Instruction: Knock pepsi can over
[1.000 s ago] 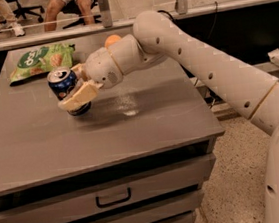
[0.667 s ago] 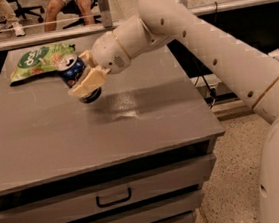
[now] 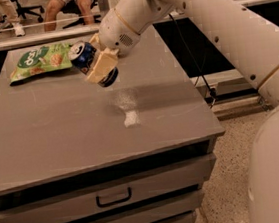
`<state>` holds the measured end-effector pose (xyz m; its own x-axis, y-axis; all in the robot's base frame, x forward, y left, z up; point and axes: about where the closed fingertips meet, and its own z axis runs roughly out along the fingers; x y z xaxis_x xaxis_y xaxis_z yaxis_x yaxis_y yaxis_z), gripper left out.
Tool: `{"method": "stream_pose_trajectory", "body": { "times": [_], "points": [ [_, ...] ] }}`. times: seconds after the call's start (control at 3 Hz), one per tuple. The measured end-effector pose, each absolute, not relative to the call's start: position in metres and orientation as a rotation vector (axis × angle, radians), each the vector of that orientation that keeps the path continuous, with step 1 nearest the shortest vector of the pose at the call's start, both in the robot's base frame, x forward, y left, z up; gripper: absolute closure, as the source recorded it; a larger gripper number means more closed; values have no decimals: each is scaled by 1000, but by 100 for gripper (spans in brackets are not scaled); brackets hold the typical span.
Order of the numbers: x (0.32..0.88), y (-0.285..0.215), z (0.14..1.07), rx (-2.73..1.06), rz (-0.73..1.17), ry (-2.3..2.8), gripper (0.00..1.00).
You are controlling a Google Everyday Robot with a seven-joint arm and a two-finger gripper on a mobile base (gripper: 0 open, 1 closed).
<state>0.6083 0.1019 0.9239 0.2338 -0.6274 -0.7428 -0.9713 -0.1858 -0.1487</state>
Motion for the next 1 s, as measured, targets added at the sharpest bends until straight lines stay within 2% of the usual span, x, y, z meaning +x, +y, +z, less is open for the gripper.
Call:
{"method": "stream_pose_trajectory", "body": {
  "times": [0.67, 1.0],
  "points": [
    [613, 82, 919, -2070, 325, 1633, 100],
    [612, 75, 914, -2120, 207, 1668, 100]
  ]
}}
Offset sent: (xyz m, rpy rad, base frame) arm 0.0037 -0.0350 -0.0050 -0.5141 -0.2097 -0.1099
